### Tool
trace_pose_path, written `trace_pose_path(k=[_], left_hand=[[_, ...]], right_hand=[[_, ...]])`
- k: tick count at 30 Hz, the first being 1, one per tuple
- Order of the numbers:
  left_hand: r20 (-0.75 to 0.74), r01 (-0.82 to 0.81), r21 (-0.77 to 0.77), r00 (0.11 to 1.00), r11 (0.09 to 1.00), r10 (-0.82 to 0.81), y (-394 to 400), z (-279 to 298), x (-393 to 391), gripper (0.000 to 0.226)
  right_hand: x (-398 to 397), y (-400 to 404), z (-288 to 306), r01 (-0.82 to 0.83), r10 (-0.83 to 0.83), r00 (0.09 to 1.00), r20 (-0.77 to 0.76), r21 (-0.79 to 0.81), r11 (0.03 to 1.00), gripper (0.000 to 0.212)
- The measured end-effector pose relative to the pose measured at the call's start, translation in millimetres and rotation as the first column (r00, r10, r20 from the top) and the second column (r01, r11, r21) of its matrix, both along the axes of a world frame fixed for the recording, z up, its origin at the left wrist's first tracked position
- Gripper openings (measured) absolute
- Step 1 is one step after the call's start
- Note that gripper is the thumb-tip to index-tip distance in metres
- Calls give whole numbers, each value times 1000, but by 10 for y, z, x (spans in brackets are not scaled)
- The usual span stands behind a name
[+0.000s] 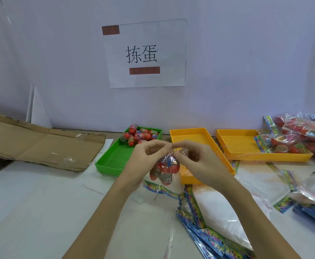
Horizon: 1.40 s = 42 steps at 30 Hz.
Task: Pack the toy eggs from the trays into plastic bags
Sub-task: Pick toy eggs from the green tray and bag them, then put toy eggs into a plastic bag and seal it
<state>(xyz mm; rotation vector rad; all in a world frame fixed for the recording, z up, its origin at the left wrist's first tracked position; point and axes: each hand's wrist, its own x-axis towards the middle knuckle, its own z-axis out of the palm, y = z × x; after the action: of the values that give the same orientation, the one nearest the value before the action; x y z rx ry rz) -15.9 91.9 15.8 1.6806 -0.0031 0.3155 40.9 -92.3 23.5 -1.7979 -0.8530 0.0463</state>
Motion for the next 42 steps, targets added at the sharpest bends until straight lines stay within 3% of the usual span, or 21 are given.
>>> trace_pose_path(k=[5, 9, 13, 16, 19, 21, 23, 25, 26, 27, 29, 31, 33, 35, 38, 40, 42], left_hand=[[-45, -41, -316, 999, 948, 28, 1, -5, 27, 20], [-117, -57, -503, 993, 863, -3, 11, 29, 26, 16], [-91, -154, -498, 988, 854, 125, -66, 40, 21, 26], [-9, -172, -454, 982, 874, 189, -58, 48, -2, 29], [58, -209, -258, 971, 943, 231, -58, 40, -2, 32], [127, -253, -160, 953, 954, 274, -71, 23, 11, 28], [182, -313, -120, 926, 942, 331, -48, 16, 31, 27], [223, -347, -35, 911, 937, 346, -22, 6, 47, 20], [237, -342, 25, 915, 939, 327, -29, -9, 49, 16], [251, -324, 95, 923, 941, 292, -55, -27, 54, 13], [306, -247, 262, 938, 933, 162, -153, -51, 30, 15], [391, -174, 493, 919, 853, -39, -256, -87, 0, 22], [440, -178, 711, 867, 681, -233, -372, -139, -20, 31], [376, -153, 848, 848, 507, -373, -485, -214, -39, 40], [224, -88, 949, 863, 303, -452, -574, -307, -61, 44], [196, -80, 963, 866, 259, -460, -567, -318, -52, 40], [228, -97, 951, 862, 293, -453, -547, -310, -24, 33]], right_hand=[[15, 4, 4, 194, -184, 980, -77, 146, 970, 23], [19, -9, -3, 194, -160, 966, -202, 161, 968, 24], [6, 20, 18, 164, -82, 941, -327, 229, 960, 24], [-18, 4, 41, -20, 94, 890, -447, 167, 986, 26], [-35, -6, 19, -113, 97, 900, -424, -13, 994, 22], [3, -54, 37, -60, 53, 913, -405, -6, 998, 26], [81, -144, 91, 130, -32, 924, -382, 234, 963, 33], [193, -278, 167, 342, -17, 880, -475, 609, 716, 51], [239, -347, 195, 400, 44, 848, -528, 693, 599, 68], [278, -401, 207, 436, 70, 821, -566, 702, 563, 82], [302, -435, 198, 441, 41, 790, -612, 613, 655, 90], [284, -432, 162, 432, 8, 785, -619, 557, 709, 76], [267, -429, 150, 432, 4, 791, -612, 564, 704, 54], [262, -425, 144, 427, -2, 794, -607, 557, 712, 36], [240, -397, 104, 420, -29, 779, -627, 486, 766, 22], [214, -345, 74, 421, -59, 765, -641, 427, 800, 18], [200, -304, 58, 411, -76, 760, -645, 387, 826, 17]])
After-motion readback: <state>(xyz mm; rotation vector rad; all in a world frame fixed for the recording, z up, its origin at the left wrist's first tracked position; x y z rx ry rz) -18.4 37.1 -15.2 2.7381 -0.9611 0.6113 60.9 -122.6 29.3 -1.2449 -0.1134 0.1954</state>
